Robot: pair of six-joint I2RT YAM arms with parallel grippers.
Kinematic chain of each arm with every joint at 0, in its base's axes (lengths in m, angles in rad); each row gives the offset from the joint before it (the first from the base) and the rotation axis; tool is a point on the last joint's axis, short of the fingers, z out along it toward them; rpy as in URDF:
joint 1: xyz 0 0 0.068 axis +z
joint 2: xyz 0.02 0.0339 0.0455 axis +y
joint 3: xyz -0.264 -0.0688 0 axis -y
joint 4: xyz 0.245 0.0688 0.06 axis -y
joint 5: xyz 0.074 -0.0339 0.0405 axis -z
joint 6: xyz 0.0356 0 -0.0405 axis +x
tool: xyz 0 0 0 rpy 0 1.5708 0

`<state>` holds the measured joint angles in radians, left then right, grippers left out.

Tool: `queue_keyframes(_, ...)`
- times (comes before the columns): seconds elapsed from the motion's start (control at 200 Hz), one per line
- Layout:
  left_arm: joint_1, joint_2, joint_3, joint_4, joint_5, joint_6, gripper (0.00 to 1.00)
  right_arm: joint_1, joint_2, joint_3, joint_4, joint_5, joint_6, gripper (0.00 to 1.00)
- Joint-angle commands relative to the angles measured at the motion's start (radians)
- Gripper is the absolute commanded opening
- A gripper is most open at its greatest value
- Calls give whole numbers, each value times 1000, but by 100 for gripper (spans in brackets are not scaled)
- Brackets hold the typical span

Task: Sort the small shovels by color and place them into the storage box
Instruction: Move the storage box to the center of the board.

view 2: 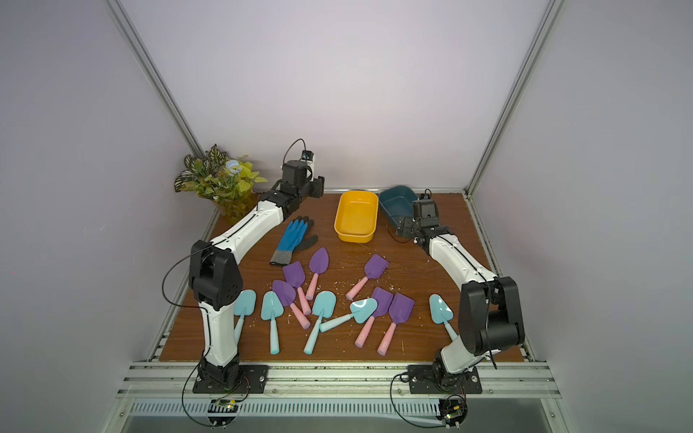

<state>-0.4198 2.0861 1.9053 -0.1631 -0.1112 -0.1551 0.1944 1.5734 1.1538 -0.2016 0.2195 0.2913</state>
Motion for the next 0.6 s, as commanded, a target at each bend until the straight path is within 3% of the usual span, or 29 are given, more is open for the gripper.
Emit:
queue_keyframes(0.0,-24,98,102,-164,21,-92,62,-8,-10,33,-24,2,-8,95)
queue_keyframes(0.225,-57,248,199,-192,28,-207,61,-36,-4,50,-27,-5,11,95)
queue_keyframes(0.595,-67,356,213,-152,5,-231,56,-61,-12,40,-34,-65,25,95)
